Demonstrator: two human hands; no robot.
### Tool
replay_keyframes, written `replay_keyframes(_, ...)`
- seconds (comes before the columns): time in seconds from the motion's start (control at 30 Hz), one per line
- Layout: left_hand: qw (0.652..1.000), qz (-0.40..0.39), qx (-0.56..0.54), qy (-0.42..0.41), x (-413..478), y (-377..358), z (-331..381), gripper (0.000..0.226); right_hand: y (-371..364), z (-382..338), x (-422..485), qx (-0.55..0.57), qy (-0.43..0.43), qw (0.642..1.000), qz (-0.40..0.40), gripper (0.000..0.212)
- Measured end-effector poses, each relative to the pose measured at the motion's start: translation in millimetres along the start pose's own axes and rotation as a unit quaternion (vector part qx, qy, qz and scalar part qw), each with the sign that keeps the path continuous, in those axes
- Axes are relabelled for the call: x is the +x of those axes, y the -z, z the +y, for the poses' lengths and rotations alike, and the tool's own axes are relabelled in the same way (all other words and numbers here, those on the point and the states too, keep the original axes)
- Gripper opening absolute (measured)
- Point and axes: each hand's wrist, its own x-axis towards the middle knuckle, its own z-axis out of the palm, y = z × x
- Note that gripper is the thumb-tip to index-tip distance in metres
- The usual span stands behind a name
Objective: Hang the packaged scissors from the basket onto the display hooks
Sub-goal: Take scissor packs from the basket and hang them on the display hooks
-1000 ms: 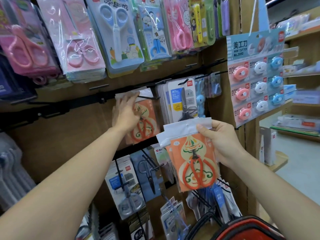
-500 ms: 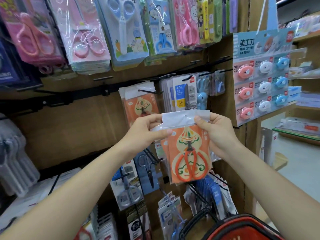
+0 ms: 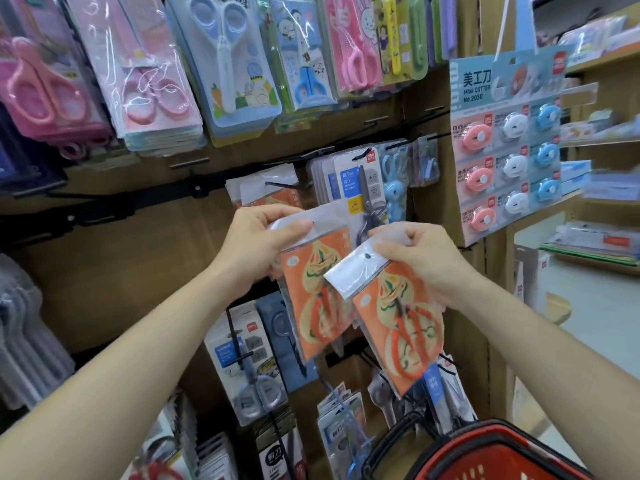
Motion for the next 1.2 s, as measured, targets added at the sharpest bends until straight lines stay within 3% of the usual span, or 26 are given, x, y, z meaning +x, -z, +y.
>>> replay_keyframes(0.1, 1.0, 0.015, -0.005, -0.021, 9, 2, 7, 0.011, -9, -2, 6, -0.033, -0.009, 0.998, -0.059, 0.034)
replay_keyframes(0.27, 0.998, 0.046, -0.007, -0.049, 19, 2, 10, 0.006, -21, -7, 14, -0.04, 0.004, 0.999, -0.031, 0.006)
replay_keyframes(0.53, 0.982, 0.147, -0.01, -0.118, 16, -11, 15, 0.004, -26, -11, 16, 0.004, 0.026, 1.0, -0.002, 0.008)
replay_keyframes(0.83, 0.989, 0.14, -0.011, -0.045, 31, -11, 23, 0.013, -30, -10, 23, 0.015, 0.022, 1.0, 0.007, 0.013)
replay_keyframes(0.97, 0.985, 0.161, 0.04, -0.041, 42, -3, 12, 0.005, -37, -5, 27, 0.006, 0.019, 1.0, 0.014, 0.01)
replay_keyframes(1.03, 0.959, 0.208, 0.145, -0.13, 39, 1, 4, 0.008, -40, -2, 29, 0.017, 0.017, 1.0, 0.014, 0.01)
replay_keyframes(1.1, 0.895, 0.246, 0.252, -0.272, 30, 3, -3, 0.014, -41, 0, 30, 0.022, 0.014, 1.0, 0.014, 0.01)
replay_keyframes(1.17, 0.839, 0.235, 0.332, -0.361, 22, 2, -12, 0.021, -41, 1, 28, 0.019, 0.015, 1.0, 0.017, 0.009)
replay_keyframes(1.2, 0.827, 0.219, 0.363, -0.368, 21, 1, -17, 0.029, -41, 1, 28, 0.019, 0.018, 0.999, 0.018, 0.008)
